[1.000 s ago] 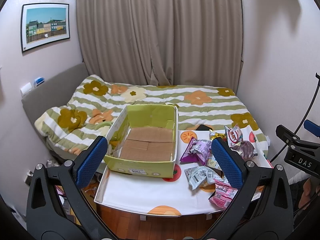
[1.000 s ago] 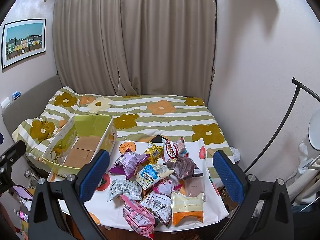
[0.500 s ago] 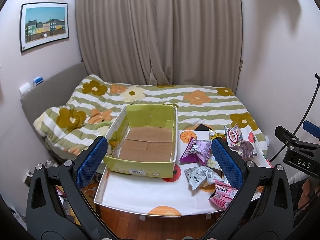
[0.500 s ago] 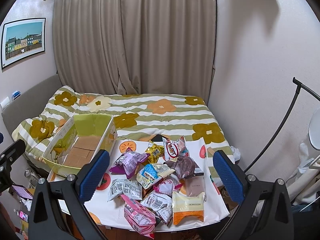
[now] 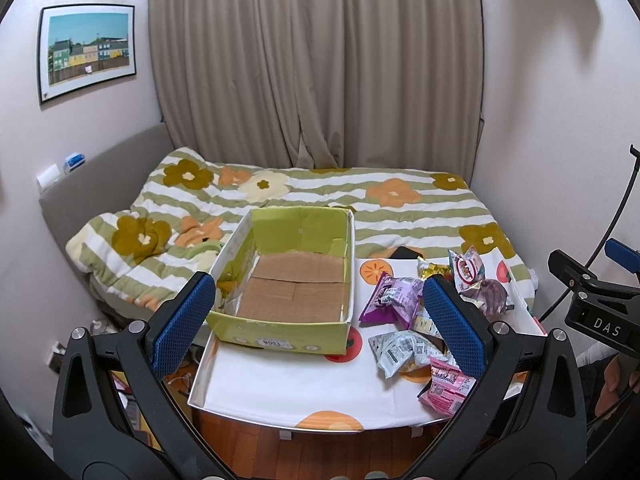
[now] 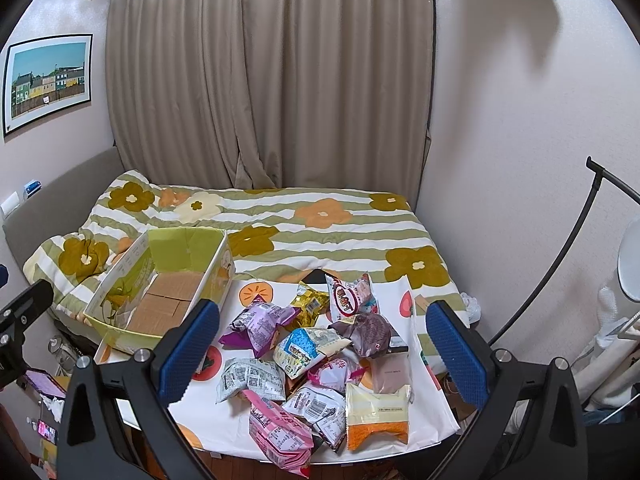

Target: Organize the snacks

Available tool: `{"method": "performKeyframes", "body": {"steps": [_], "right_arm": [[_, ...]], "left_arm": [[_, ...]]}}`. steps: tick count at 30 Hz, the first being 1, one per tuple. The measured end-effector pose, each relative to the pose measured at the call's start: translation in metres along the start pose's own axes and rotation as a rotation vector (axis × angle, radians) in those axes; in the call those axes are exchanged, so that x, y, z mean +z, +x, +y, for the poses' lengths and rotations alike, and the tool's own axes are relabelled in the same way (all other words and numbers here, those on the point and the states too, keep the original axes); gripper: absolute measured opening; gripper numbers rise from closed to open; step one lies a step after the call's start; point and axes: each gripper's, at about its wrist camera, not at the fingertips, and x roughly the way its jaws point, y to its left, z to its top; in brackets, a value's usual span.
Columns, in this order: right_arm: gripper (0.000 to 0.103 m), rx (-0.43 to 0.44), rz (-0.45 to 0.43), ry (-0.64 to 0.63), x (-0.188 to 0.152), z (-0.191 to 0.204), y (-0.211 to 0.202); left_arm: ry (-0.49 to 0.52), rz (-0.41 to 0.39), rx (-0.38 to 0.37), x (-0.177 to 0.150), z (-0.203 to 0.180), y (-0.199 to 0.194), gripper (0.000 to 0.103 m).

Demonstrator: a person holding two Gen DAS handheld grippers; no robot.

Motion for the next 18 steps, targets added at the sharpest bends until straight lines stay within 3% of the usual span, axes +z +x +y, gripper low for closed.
{"method": "performKeyframes", "body": {"steps": [11, 18], "right_arm": [[0.103, 0.001, 0.008, 0.002, 0.001, 0.001, 0.0], [0.103, -0.009, 0.054, 0.038, -0.005, -0.021, -0.003]], "left_arm": [[0.001, 0.02, -0.022, 0.004, 0.002, 0.003, 0.103], [0.055, 0.119, -0.146, -0.001, -0.015, 0.025, 0.103]]}}
